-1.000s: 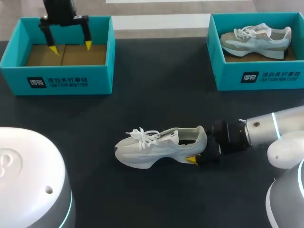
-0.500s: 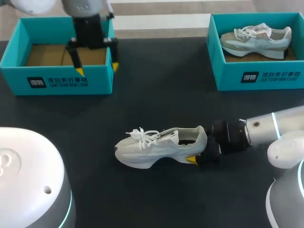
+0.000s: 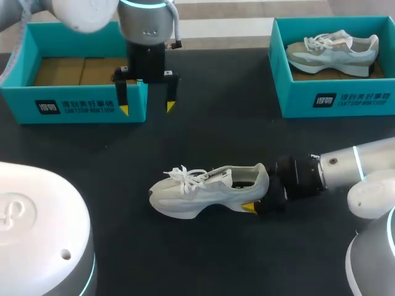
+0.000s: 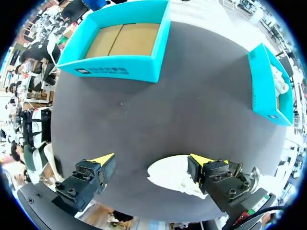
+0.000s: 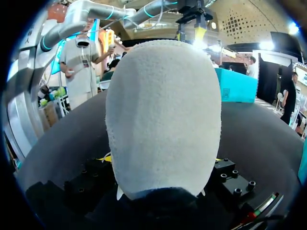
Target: Take the shoe out of the shoebox, open the shoe tongue, remove and reinsert the insole, then place the shoe into the shoebox
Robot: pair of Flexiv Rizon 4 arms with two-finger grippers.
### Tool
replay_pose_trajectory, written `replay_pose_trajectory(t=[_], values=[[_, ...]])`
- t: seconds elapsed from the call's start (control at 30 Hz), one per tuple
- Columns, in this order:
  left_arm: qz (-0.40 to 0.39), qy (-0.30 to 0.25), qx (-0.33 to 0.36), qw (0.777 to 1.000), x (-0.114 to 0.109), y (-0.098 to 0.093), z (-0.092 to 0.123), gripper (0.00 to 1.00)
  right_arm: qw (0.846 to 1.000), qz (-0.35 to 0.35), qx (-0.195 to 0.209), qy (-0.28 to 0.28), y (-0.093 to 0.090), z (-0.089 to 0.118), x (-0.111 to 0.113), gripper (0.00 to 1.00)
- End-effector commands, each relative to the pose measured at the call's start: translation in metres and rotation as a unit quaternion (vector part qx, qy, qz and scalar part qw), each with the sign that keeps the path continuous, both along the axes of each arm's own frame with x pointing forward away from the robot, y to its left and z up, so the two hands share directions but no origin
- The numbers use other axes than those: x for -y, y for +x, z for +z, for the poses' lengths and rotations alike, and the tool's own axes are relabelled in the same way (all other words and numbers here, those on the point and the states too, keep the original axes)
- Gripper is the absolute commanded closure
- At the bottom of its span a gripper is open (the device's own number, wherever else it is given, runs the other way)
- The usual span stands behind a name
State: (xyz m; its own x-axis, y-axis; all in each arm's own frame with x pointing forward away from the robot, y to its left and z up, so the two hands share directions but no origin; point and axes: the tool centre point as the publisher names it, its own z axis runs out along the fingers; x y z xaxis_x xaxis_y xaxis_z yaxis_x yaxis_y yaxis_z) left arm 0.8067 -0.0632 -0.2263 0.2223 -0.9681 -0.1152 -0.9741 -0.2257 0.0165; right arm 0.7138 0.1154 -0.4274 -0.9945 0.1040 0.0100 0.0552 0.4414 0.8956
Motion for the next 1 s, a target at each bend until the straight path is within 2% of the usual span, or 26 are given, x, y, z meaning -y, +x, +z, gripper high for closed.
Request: replay_pose_trajectory(t=[0.03, 0.1, 0.3, 0.57, 0.8, 1.0], values=[[0.0, 0.001, -0.001, 1.0, 0.0, 0.001, 0.0, 0.0, 1.0, -0.001, 0.0, -0.003, 0.002, -0.004, -0.005, 1.0], [0.0, 0.001, -0.001, 1.0, 0.0, 0.001, 0.0, 0.0, 1.0, -0.001, 0.0, -0.003, 0.002, -0.004, -0.005, 1.0], [-0.027, -0.02, -0.006, 0.999, 0.03, -0.033, -0.021, 0.0, 1.0, -0.001, 0.0, -0.003, 0.002, -0.004, -0.005, 1.0], [-0.053, -0.031, -0.039, 0.997, 0.068, -0.064, -0.043, 0.0, 1.0, -0.001, 0.0, -0.003, 0.002, -0.004, -0.005, 1.0], [-0.04, -0.036, -0.05, 0.997, 0.087, -0.081, -0.049, 0.0, 1.0, -0.001, 0.0, -0.003, 0.002, -0.004, -0.005, 1.0], [-0.045, -0.029, -0.049, 0.997, 0.112, -0.095, -0.057, 0.0, 1.0, -0.001, 0.0, -0.003, 0.002, -0.004, -0.005, 1.0]])
